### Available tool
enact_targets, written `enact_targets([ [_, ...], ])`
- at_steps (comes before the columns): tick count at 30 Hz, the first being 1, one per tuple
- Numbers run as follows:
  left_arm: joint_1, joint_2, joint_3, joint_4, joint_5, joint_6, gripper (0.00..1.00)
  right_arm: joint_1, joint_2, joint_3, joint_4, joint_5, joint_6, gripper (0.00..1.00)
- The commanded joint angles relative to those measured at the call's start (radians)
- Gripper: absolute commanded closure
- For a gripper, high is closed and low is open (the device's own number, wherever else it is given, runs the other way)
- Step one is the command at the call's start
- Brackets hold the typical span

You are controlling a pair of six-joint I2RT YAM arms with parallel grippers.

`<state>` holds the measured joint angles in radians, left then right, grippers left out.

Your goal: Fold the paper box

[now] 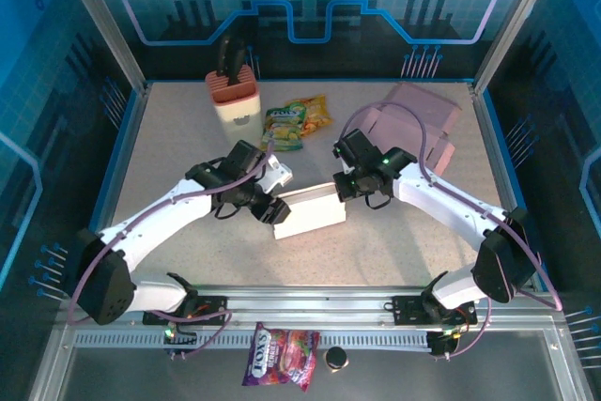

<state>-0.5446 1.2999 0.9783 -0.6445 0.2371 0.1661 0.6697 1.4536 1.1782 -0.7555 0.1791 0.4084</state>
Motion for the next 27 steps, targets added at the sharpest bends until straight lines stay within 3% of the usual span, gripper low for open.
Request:
enact_targets([
  [1, 0.014, -0.066, -0.014, 0.02, -0.022, -0.113, 0.32, 0.022, 0.016, 0.0, -0.051, 0.014, 0.03, 1.0],
  [7, 0.016, -0.132, 0.004, -0.048, -0.117, -0.222, 0.33, 0.028, -0.01, -0.018, -0.047, 0.017, 0.043, 1.0],
  [14, 0.015, -0.092, 0.096, -0.217, -0.111, -0.323, 0.51, 0.03, -0.017, -0.026, -0.047, 0.014, 0.052, 1.0],
  [27, 0.017, 0.013, 0.161, -0.243, -0.222, -0.262, 0.57, 0.031, -0.03, -0.042, -0.042, 0.007, 0.053, 1.0],
])
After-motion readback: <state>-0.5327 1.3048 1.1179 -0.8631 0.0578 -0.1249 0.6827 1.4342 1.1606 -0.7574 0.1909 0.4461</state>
